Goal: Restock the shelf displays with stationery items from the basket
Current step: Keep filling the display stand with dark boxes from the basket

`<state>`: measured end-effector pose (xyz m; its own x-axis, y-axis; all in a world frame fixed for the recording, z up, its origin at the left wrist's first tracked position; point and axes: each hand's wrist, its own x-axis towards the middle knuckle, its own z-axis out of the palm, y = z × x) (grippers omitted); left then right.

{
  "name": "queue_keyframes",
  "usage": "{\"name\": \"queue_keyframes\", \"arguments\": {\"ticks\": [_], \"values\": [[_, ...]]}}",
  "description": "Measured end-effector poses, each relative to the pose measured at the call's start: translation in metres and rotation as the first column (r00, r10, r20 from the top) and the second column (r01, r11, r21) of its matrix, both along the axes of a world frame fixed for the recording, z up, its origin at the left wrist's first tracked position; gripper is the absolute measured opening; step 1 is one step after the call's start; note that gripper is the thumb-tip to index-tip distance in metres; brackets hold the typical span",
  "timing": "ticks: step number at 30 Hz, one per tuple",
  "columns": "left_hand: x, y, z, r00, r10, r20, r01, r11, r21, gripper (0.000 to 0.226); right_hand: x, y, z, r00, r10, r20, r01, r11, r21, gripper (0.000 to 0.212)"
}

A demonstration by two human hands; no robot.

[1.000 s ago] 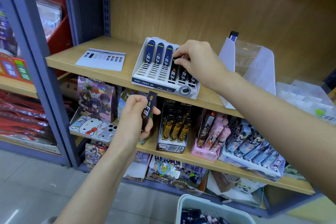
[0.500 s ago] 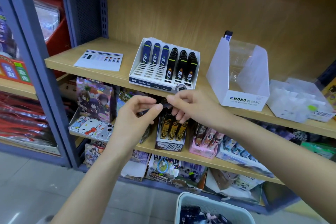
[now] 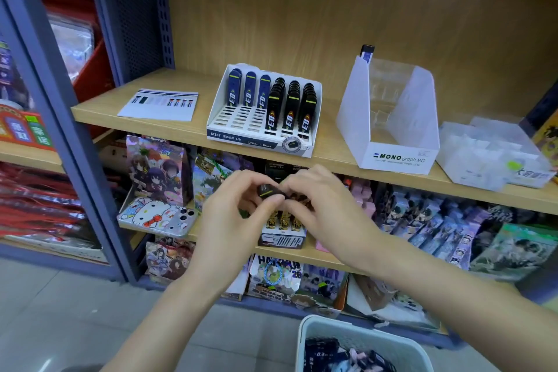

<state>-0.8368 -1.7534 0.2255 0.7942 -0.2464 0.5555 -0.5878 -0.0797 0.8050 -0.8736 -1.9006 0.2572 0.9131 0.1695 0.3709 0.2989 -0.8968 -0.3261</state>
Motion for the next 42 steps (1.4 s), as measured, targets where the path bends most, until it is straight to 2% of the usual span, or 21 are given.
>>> {"name": "queue_keyframes", "arguments": {"ticks": [2,4,8,10,12,13,16,20,25,29,34,38,42], "values": [[0.003,-0.004,0.004,0.993,0.025,0.115,-0.037,0.994,0.102,0.022,0.001,-0.004,0.005,1.000,-0.024,0.006,0.024,1.000,0.002,0.008],[0.015,-0.008,0.011,0.989,0.045,0.143,-0.072,0.980,0.186,0.018,0.003,-0.011,0.012,0.997,-0.078,-0.024,0.080,0.995,0.062,0.010],[0.047,-0.015,0.023,0.981,0.087,0.173,-0.142,0.933,0.332,0.019,0.021,-0.028,0.032,0.982,-0.186,0.028,0.164,0.922,0.350,0.022],[0.059,-0.019,0.029,0.959,0.127,0.255,-0.228,0.876,0.425,0.024,0.036,-0.034,0.041,0.974,-0.219,0.062,0.168,0.875,0.454,0.020],[0.069,-0.022,0.030,0.934,0.159,0.320,-0.311,0.804,0.507,0.028,0.051,-0.037,0.047,0.967,-0.247,0.066,0.180,0.843,0.506,0.006],[0.073,-0.023,0.029,0.926,0.169,0.338,-0.337,0.772,0.539,0.028,0.058,-0.038,0.049,0.961,-0.266,0.076,0.193,0.840,0.508,0.008],[0.077,-0.022,0.025,0.906,0.174,0.387,-0.384,0.724,0.573,0.027,0.079,-0.038,0.049,0.952,-0.277,0.131,0.207,0.896,0.394,0.020],[0.077,-0.021,0.023,0.898,0.156,0.411,-0.393,0.703,0.592,0.029,0.092,-0.040,0.050,0.954,-0.240,0.177,0.191,0.948,0.255,0.020],[0.078,-0.019,0.023,0.900,0.132,0.416,-0.383,0.697,0.607,0.030,0.096,-0.042,0.068,0.978,-0.184,0.096,0.181,0.983,0.038,0.019],[0.078,-0.018,0.024,0.899,0.130,0.419,-0.382,0.700,0.603,0.030,0.098,-0.039,0.072,0.988,-0.142,0.069,0.141,0.990,0.020,0.013],[0.079,-0.018,0.024,0.893,0.122,0.433,-0.388,0.696,0.604,0.030,0.102,-0.037,0.070,0.967,-0.141,0.210,0.152,0.988,-0.037,0.016],[0.081,-0.016,0.025,0.889,0.122,0.441,-0.397,0.686,0.610,0.031,0.104,-0.039,0.067,0.964,-0.153,0.215,0.168,0.984,-0.053,0.013],[0.079,-0.013,0.024,0.877,0.133,0.461,-0.425,0.664,0.615,0.030,0.089,-0.040,0.059,0.950,-0.158,0.271,0.185,0.980,-0.077,0.025]]}}
